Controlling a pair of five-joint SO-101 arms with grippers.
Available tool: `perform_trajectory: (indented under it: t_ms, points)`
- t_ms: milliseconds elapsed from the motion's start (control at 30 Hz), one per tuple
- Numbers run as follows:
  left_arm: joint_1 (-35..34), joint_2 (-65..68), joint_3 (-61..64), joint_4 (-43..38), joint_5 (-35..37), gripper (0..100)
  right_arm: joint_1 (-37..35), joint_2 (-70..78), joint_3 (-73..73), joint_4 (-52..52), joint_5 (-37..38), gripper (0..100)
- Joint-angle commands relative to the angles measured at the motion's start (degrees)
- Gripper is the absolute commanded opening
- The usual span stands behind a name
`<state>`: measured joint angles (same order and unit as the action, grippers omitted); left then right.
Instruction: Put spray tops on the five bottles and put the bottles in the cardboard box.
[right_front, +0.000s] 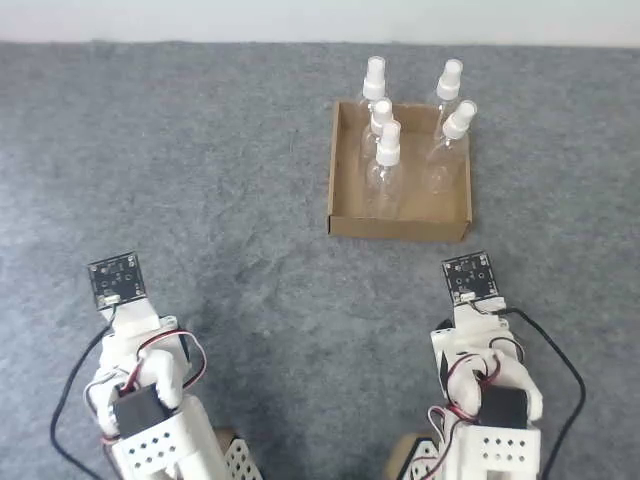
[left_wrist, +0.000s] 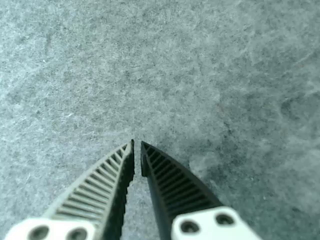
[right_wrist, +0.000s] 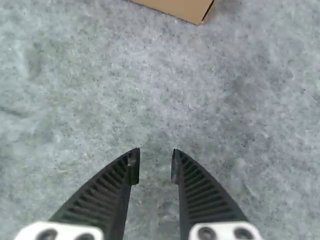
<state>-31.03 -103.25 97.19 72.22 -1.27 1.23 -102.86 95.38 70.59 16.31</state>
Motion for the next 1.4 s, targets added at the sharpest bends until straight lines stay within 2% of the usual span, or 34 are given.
perform_trajectory:
  t_ms: [0, 167, 267, 500, 633, 1367]
  points:
    - [-0.26, -1.14, -0.66, 0.18, 0.09, 1, 0.48, -1.19, 1.05, 0.13, 0.70, 8.0]
    - [1.05, -1.23, -0.66, 0.26, 0.09, 1, 0.48, -1.19, 1.05, 0.13, 0.70, 8.0]
    - [4.57, -1.23, -0.66, 0.26, 0.09, 1, 0.48, -1.19, 1.05, 0.13, 0.70, 8.0]
    - [23.47, -1.23, -0.66, 0.26, 0.09, 1, 0.48, -1.19, 1.05, 0.13, 0.70, 8.0]
    - [30.33, -1.23, -0.66, 0.26, 0.09, 1, 0.48, -1.19, 1.05, 0.13, 0.70, 8.0]
    - [31.38, -1.14, -0.66, 0.18, 0.18, 1, 0.48, -1.19, 1.05, 0.13, 0.70, 8.0]
